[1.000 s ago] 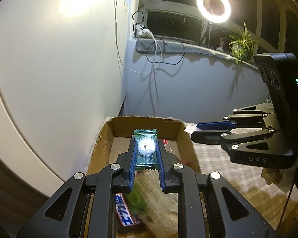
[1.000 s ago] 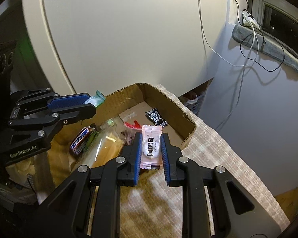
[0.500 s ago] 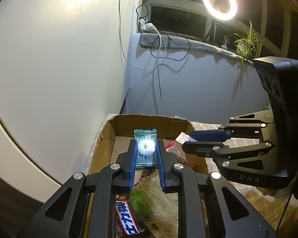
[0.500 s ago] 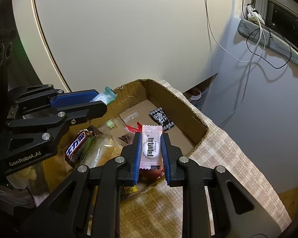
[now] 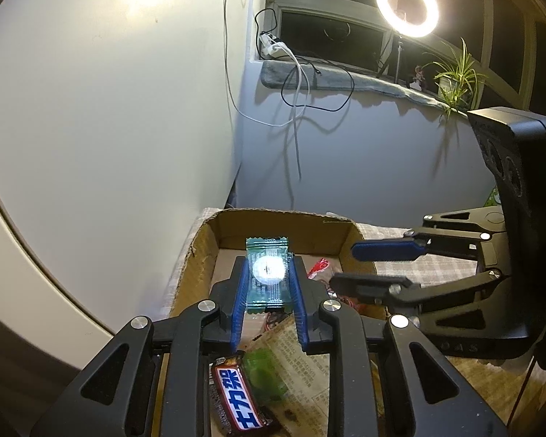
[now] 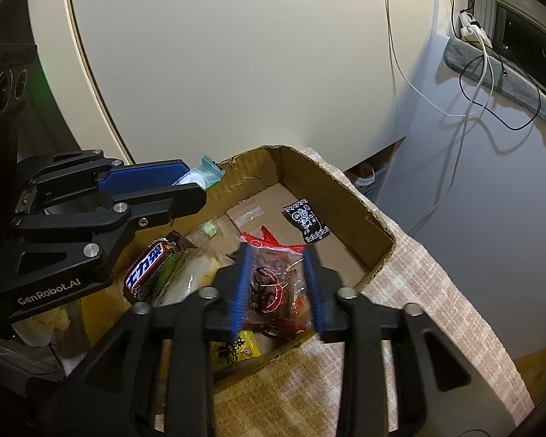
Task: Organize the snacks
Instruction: 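Open both grippers to drop the teal and pink candies into the box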
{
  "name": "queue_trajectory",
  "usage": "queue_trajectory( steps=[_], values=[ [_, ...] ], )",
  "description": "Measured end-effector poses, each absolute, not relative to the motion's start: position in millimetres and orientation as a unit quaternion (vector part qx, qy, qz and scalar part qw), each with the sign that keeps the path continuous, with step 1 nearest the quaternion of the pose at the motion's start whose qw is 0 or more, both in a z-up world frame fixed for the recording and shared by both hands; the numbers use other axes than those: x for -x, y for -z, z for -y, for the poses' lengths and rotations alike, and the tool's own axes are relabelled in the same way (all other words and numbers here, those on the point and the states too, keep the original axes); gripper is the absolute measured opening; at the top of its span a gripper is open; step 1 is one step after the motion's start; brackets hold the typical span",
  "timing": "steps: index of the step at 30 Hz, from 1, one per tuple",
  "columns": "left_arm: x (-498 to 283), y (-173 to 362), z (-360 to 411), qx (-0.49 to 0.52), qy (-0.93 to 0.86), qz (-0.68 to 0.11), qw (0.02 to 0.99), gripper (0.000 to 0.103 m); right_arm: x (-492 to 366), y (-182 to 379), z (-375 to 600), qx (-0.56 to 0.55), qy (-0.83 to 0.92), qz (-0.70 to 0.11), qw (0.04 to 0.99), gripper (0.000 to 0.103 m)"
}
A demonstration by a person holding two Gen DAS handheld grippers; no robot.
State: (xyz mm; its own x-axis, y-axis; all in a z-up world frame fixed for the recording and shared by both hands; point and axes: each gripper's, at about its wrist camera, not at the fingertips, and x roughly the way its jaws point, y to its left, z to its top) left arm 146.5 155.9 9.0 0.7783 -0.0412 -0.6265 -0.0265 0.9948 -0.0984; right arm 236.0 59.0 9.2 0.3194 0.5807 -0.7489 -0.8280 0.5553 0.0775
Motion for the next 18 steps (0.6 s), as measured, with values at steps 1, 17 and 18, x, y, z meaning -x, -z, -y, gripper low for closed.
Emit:
queue_trajectory(
  steps=[1,17,18],
  values=[
    [-146,-9,-156,0.052,0.004,-0.332,0.942,0.021,-235,-10,-59,0.163,-0.442,-0.378,0.797,0.045],
    [-121,-29,-150,0.047,-0.009,-0.306,0.951,0.056,-212,-30,-38,0.172,-0.422,-0.35,0.818,0.08],
    [-118,-31,-149,0.047,-0.011,-0.304,0.951,0.059,-209,-31,-36,0.172,-0.42,-0.348,0.82,0.081]
  ],
)
